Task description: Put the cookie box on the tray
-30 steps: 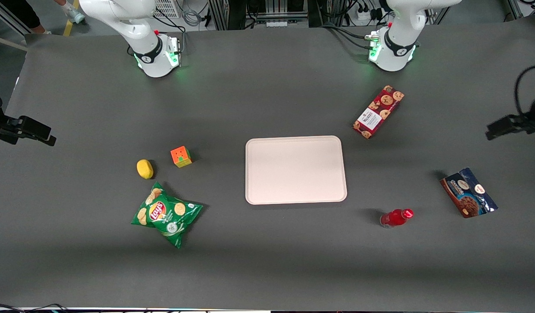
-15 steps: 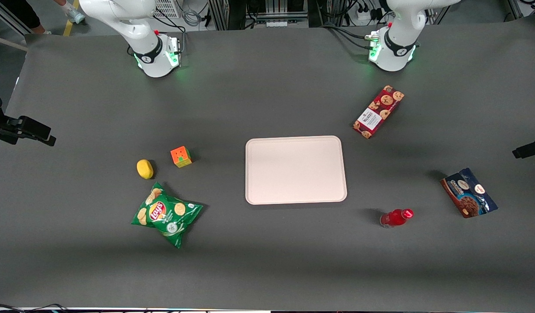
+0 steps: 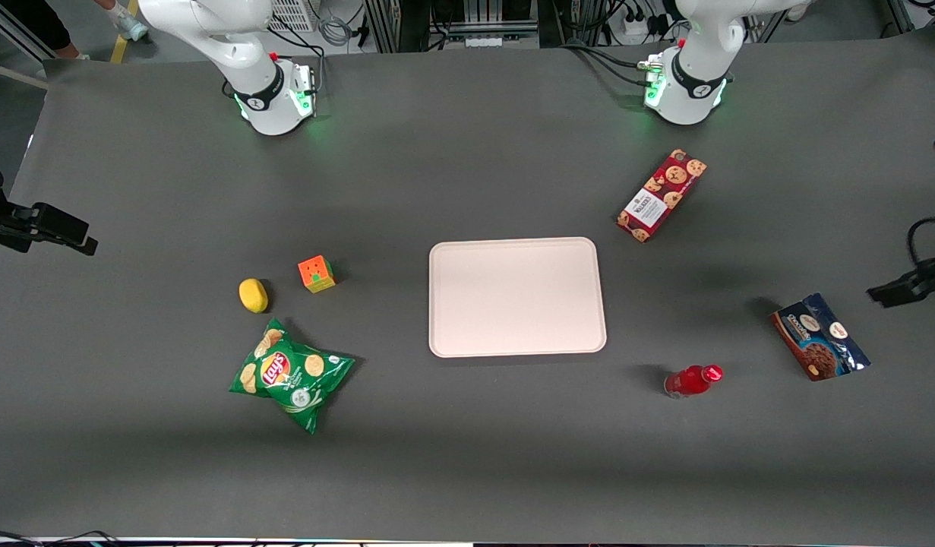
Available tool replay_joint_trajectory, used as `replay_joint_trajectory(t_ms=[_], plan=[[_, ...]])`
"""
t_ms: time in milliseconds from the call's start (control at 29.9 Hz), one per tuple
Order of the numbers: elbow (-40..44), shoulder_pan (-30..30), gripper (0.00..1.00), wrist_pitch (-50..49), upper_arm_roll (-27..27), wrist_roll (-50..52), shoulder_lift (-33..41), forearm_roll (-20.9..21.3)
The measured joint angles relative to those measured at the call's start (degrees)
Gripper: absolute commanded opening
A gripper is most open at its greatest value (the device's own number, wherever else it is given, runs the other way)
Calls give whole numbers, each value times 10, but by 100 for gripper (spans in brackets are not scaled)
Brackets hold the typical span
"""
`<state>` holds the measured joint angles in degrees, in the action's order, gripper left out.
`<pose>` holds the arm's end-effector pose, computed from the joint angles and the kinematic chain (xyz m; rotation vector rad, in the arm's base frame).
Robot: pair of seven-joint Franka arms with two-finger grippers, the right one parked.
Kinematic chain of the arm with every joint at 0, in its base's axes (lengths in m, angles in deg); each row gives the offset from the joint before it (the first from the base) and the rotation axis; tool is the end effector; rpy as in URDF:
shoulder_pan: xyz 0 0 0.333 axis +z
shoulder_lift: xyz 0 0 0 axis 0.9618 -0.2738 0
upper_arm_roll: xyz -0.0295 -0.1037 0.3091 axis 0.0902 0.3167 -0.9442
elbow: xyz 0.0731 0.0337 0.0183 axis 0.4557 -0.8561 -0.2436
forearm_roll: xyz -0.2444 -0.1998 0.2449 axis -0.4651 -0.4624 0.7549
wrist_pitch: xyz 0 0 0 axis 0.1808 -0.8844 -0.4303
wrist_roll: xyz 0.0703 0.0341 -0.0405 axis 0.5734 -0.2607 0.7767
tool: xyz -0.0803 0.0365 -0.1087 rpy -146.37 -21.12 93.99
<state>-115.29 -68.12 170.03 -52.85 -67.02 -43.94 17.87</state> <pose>0.6584 0.1202 0.3599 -3.0334 -0.7014 0.2187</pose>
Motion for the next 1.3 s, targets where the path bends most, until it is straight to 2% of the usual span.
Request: replay_joint_trajectory(t_ms=[234,601,1303], plan=[[0,-1,100,55,0,-32,-46,0],[-5,0,100,67,-8,-72,-56,6],[-128,4,100,221,-23,-84,-54,7]])
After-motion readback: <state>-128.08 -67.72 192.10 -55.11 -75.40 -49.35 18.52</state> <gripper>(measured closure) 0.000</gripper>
